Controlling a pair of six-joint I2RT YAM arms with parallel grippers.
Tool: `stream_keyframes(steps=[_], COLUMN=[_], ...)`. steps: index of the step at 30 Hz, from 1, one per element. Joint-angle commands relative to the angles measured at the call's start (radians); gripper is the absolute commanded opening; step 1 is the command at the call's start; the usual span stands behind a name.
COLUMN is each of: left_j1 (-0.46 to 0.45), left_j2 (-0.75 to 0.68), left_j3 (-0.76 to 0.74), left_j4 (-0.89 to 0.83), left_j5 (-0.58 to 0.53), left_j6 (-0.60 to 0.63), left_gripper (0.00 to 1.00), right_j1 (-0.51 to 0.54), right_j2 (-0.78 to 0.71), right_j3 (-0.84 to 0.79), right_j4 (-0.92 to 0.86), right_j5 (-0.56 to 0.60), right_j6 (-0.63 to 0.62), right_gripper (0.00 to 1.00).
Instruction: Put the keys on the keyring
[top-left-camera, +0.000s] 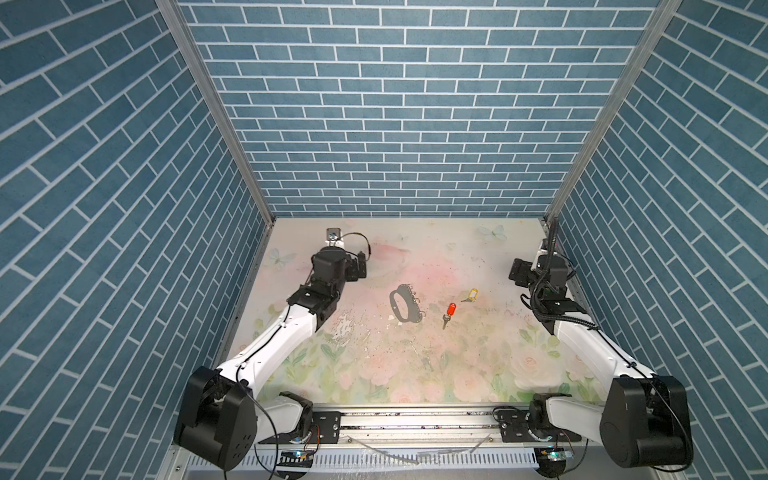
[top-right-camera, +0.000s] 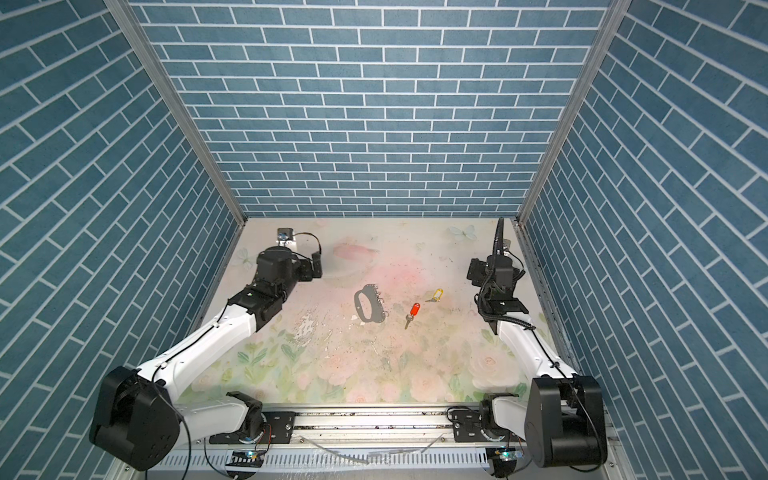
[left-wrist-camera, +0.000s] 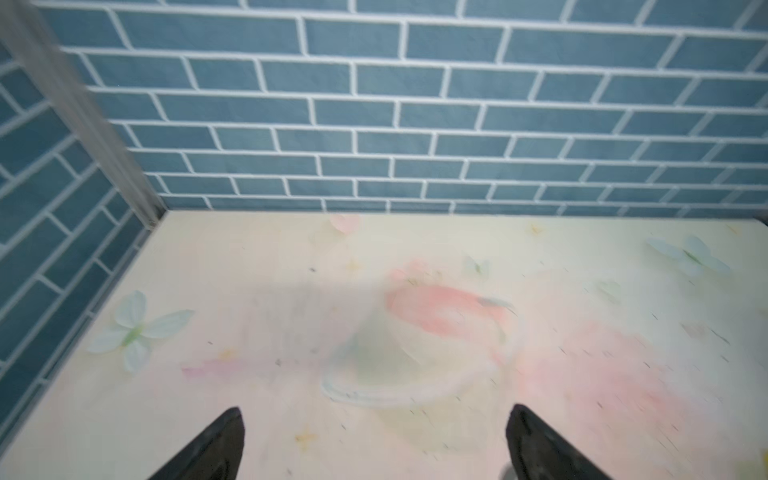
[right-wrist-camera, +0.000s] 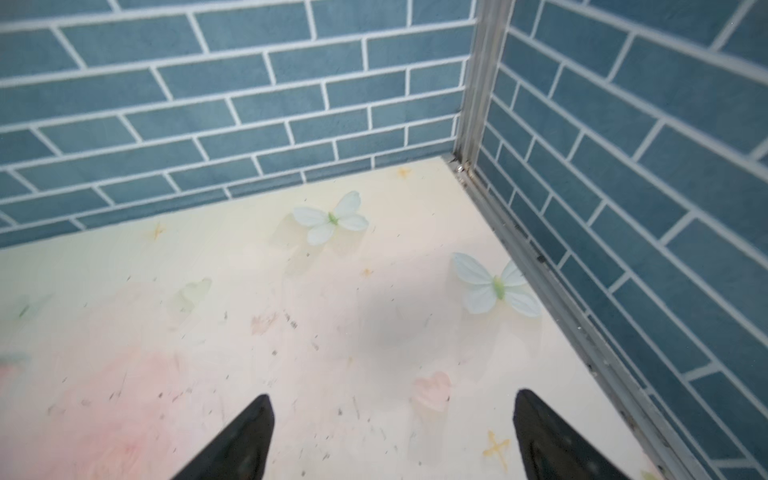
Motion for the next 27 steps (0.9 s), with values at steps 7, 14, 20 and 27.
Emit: stream_keyframes(steps=[7, 14, 20, 27], left_j1=[-0.221, -0.294, -0.309, -0.327], left_j2=[-0.011, 0.139, 0.293, 0.399], left_j3=[-0.087, -0.069, 0.013, 0.079], left_j4=[-0.154, -0.101, -0.090, -0.083], left_j5=[0.079, 0.213, 0.362, 0.460], left_j6=[-0.190, -0.213, -0.183, -0.155], left_gripper=[0.96, 0.87, 0.77, 0.67], right_j1=[0.025, 0.027, 0.031, 0.031], right_j2=[-0.010, 0.000, 0.006, 0.000], right_j3=[0.045, 0.067, 0.078, 0.071], right_j4=[-0.212, -0.238, -0.260, -0.266], right_j5=[-0.116, -0.142, -0.142, -0.125], right_j6=[0.080, 0.084, 0.083, 0.082], right_gripper=[0.84, 0.79, 0.77, 0.77])
